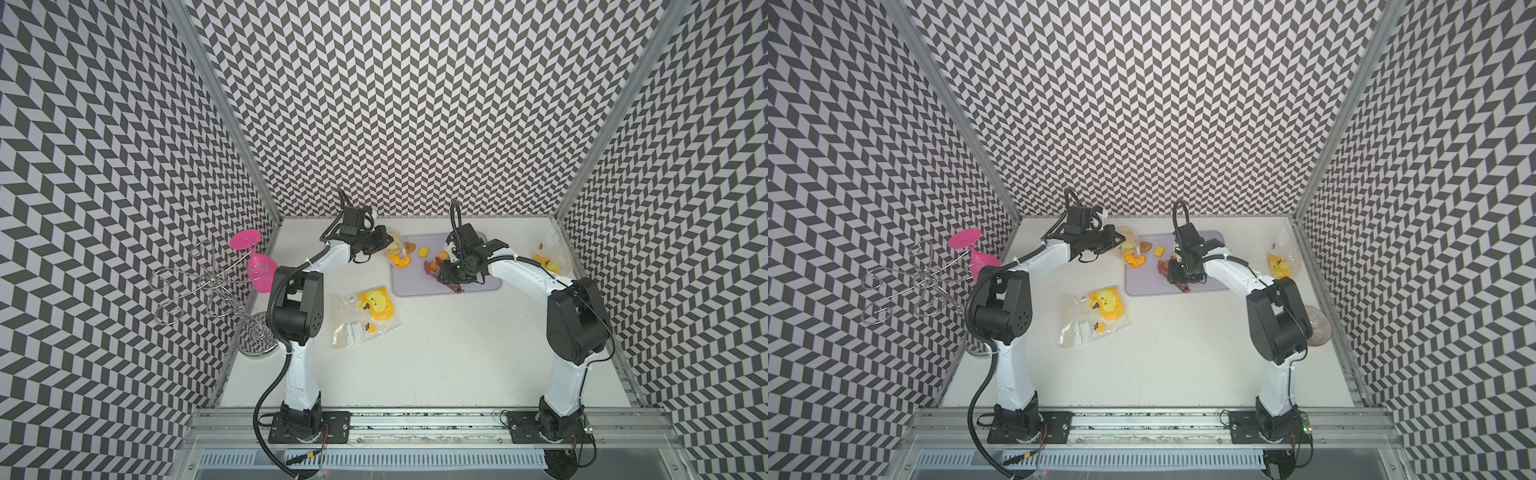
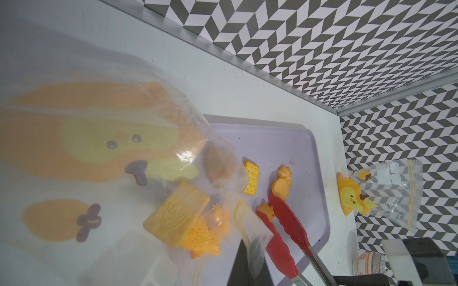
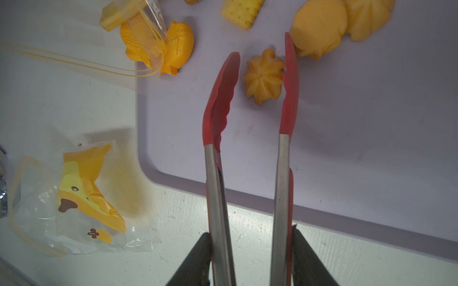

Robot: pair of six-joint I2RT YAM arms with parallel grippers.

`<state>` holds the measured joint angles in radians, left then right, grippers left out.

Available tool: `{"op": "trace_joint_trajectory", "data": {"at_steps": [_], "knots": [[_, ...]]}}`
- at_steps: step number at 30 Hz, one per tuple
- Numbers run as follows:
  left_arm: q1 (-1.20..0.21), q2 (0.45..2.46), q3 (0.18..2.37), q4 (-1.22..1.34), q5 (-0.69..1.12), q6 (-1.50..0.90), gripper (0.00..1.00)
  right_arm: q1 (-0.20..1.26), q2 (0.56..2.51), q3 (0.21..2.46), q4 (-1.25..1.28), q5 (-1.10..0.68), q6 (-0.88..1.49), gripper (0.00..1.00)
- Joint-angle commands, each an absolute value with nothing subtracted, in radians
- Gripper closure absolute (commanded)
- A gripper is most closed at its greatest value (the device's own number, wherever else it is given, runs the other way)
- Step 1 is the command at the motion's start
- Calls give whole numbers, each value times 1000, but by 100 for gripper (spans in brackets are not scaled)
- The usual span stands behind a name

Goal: Put the cookies into a resealable bag to prevent moisture
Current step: Pick up the cookie from the tray.

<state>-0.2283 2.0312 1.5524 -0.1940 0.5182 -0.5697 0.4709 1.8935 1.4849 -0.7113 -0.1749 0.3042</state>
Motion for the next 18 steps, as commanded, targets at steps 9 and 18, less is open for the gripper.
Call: {"op": "trace_joint_trajectory", "data": {"at_steps": [9,18], "knots": [[-221,2017,1546,-164,531,-561,100,474,1842,1451,-714,-148,292,54],[-221,2016,1544,-164,530,-560,100,475,1808,1447,-671,-151,290,64]]}}
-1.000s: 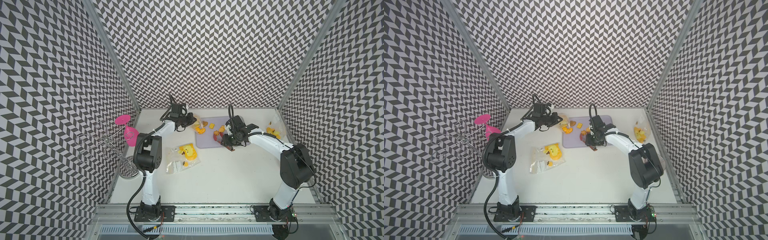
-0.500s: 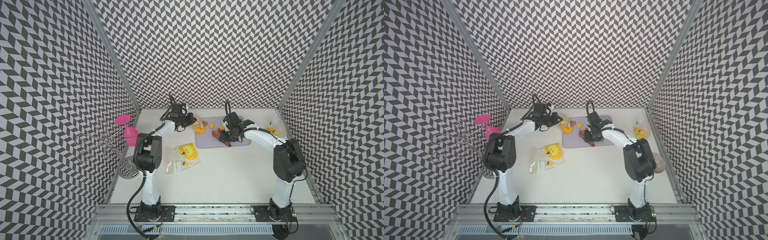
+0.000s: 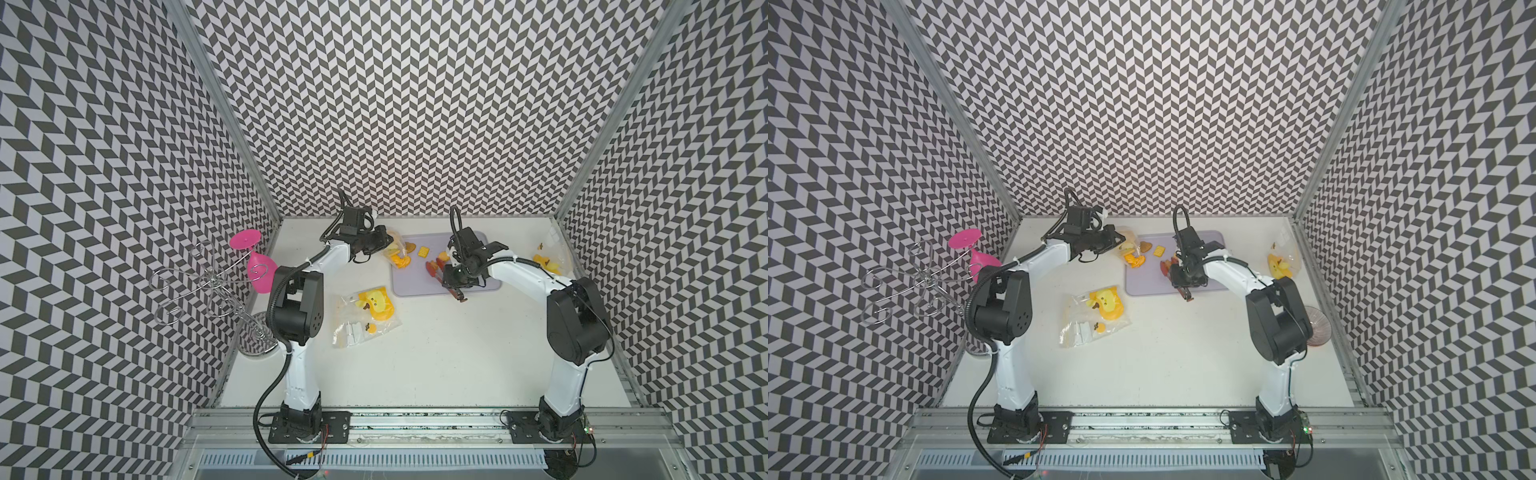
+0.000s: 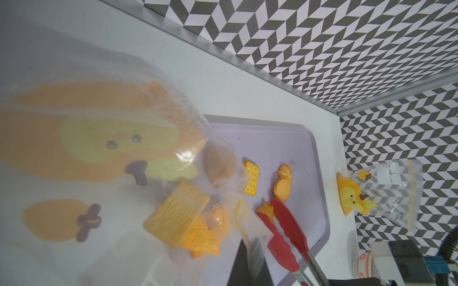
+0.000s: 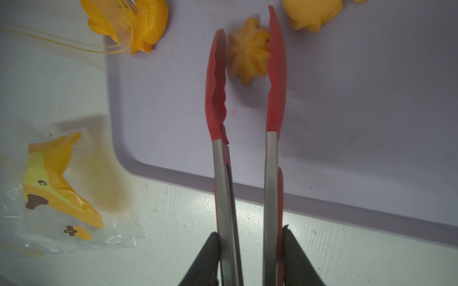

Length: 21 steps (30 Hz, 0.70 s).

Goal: Put the cookies into a resealable bag to prevent moisture
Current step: Pick up the cookie from the tray.

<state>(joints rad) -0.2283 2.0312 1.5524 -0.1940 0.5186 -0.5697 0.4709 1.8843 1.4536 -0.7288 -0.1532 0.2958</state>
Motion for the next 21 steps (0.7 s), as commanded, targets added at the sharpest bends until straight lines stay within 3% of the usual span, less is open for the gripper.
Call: {"op": "trace_joint_trajectory", "data": {"at_steps": [1,8,21], "knots": [[-221,2017,1546,-164,531,-561,100,474,1789,1440,-656,-157,282,65],[-221,2019,1546,-163,532,-561,100,475,1647,1352,-514,-236,240,68],[-221,2025,1546,-162,535,-563,100,500,1660,1348,-423,-461,207,68]]}}
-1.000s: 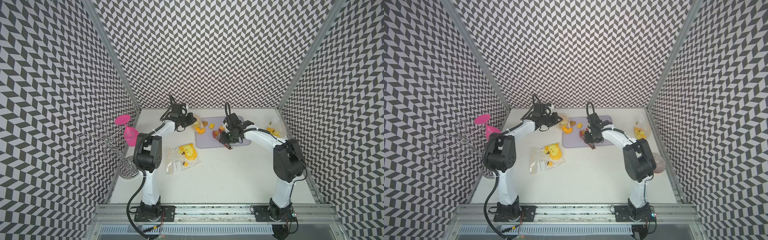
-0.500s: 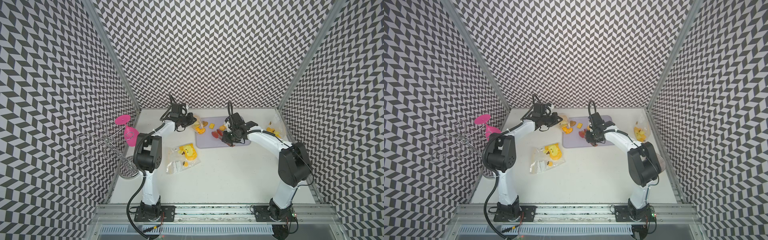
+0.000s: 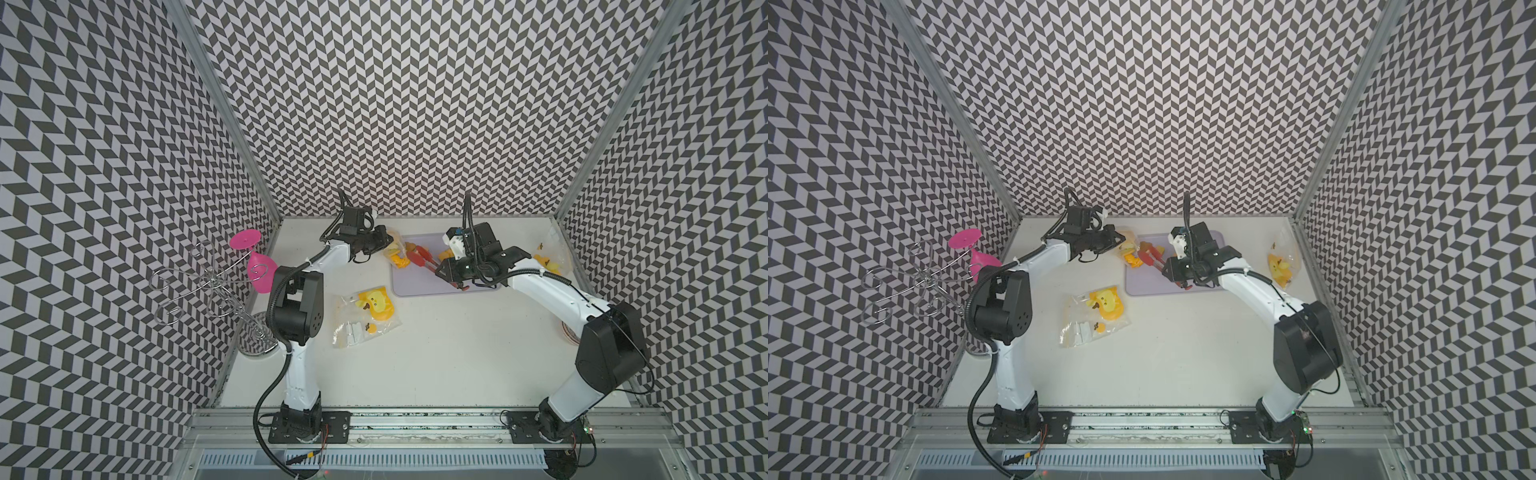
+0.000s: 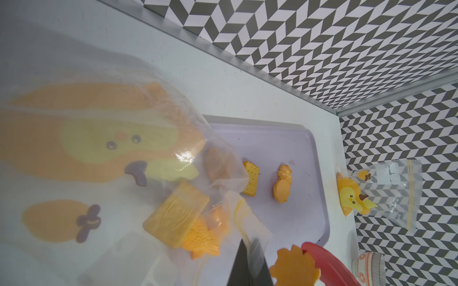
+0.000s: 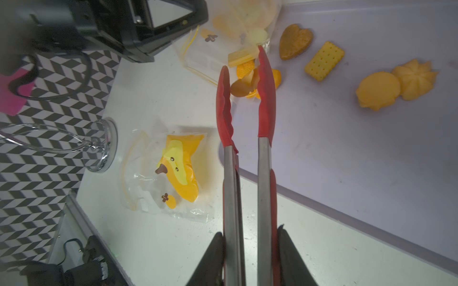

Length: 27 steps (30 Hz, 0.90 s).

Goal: Put the cookies into a resealable bag to prevent moisture
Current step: Pick up the cookie from the tray, then place the cookie in the ziploc bag.

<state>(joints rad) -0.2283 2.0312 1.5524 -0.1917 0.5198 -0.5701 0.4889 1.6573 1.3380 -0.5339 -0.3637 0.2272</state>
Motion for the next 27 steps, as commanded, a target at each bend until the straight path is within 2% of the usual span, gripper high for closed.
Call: {"op": "trace_joint_trajectory", "data": {"at_steps": [1,9,18,27], "knots": [[-221,2022,1546,-162,535,-563,100,504,1670,1352,-416,-473,208,68],[-221,2023,1548,-160,540,-563,100,517,1765,1414,-393,-469,221,69],[-221,2019,1546,-159,543,-563,100,517,1848,1505,-374,-384,266,71],[-221,2018,1546,-157,545,-565,100,518,1933,1575,-369,-419,273,70]]}}
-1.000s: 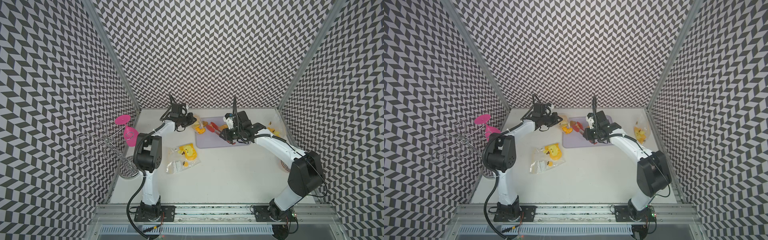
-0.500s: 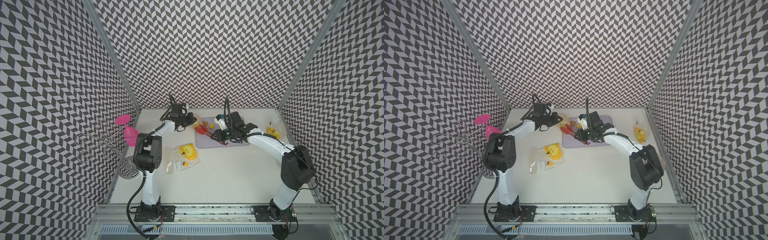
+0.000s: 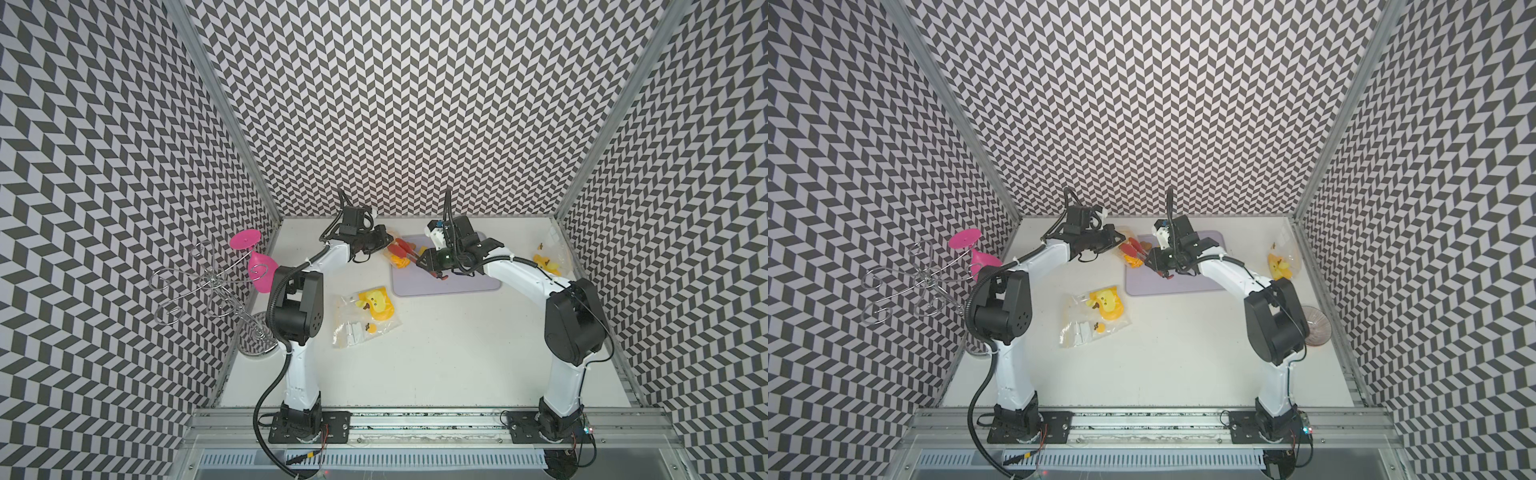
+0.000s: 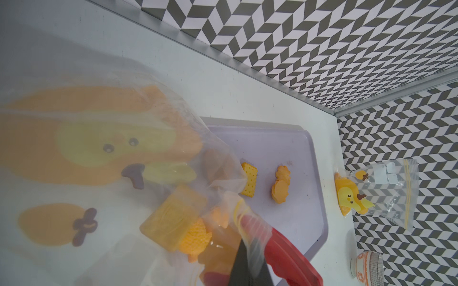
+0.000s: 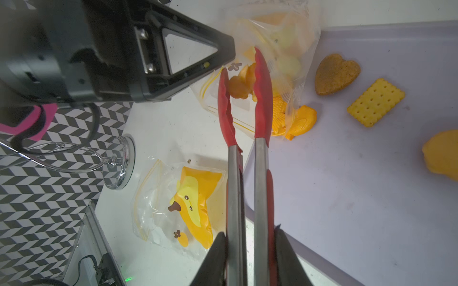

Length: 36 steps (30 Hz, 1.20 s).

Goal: Put the cookies into a resealable bag to prevent moisture
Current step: Place the cookie in the ziploc bag, then pick up the cookie from the tray.

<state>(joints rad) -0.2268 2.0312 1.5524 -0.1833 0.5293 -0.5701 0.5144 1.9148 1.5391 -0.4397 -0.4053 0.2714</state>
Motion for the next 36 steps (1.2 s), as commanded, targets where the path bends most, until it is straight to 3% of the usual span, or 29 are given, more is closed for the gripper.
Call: {"op": "trace_joint_trajectory", "data": {"at_steps": [1,3,6,14,19,27,30,36], "knots": [[-221,2017,1546,-158,545,-565,100,518,1937,1581,-371,-417,272,68],[-221,2018,1545,-157,545,-565,100,518,1938,1587,-371,-413,272,60],[-221,2017,1546,-158,545,-565,100,519,1934,1592,-372,-411,272,56],[-221,2017,1546,-159,541,-565,100,519,1877,1578,-402,-406,255,56],[-219,2016,1546,-160,538,-563,100,519,1725,1415,-388,-407,240,60],[-215,2013,1546,-160,541,-563,100,491,1446,1107,-373,-65,307,60],[-215,2015,1546,-161,542,-565,100,454,1483,1140,-457,4,324,59],[-215,2016,1546,-160,545,-566,100,443,1629,1272,-583,-68,290,57]]}}
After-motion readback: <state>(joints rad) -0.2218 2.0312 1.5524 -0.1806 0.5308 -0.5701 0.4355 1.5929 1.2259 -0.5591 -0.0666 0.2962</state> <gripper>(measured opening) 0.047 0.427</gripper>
